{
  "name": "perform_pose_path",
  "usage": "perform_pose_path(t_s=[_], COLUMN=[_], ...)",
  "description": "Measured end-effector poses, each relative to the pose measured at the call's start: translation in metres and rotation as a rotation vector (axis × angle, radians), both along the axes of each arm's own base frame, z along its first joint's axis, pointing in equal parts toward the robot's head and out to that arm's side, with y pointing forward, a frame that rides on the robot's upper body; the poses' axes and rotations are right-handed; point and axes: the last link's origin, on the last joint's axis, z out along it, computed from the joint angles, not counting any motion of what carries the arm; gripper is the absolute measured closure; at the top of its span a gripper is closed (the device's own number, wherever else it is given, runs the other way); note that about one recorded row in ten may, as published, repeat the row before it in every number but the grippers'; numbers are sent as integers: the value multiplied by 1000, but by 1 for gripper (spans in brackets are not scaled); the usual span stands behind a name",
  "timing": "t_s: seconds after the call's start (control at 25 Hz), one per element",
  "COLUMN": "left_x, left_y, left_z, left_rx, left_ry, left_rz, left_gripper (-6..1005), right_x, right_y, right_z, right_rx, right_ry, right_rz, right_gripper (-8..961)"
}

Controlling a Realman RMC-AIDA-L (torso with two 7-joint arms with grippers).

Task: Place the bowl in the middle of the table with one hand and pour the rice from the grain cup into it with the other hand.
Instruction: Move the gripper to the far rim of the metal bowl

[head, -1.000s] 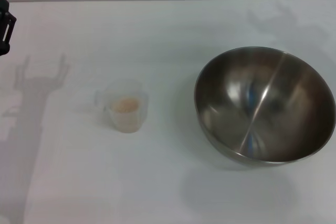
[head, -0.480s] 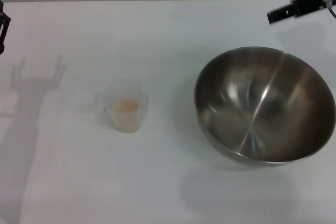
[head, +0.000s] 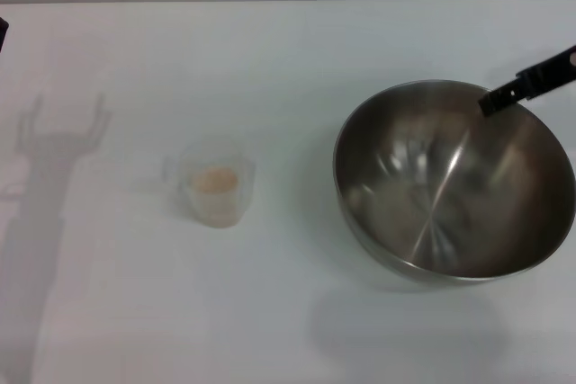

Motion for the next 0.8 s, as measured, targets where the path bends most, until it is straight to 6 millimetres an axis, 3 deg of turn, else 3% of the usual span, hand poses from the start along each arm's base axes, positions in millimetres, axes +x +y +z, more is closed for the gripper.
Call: perform_pose_path(t_s=[0.24, 0.6, 0.8], left_x=[0, 0, -1], left_y=[-2, -3, -4], left_z=[1, 1, 1], left_rx=[4, 10, 12], left_ry=[-3, -6, -6], left_rz=[-1, -5, -3], left_gripper=[145, 146, 147], right_x=[15, 22, 25], right_y=[1, 0, 0], right_z=[-9, -22, -19], right_rx=[-52, -117, -107], right_ry=[-10, -14, -4], right_rz=[-26, -5, -10], right_gripper=[136, 140, 232])
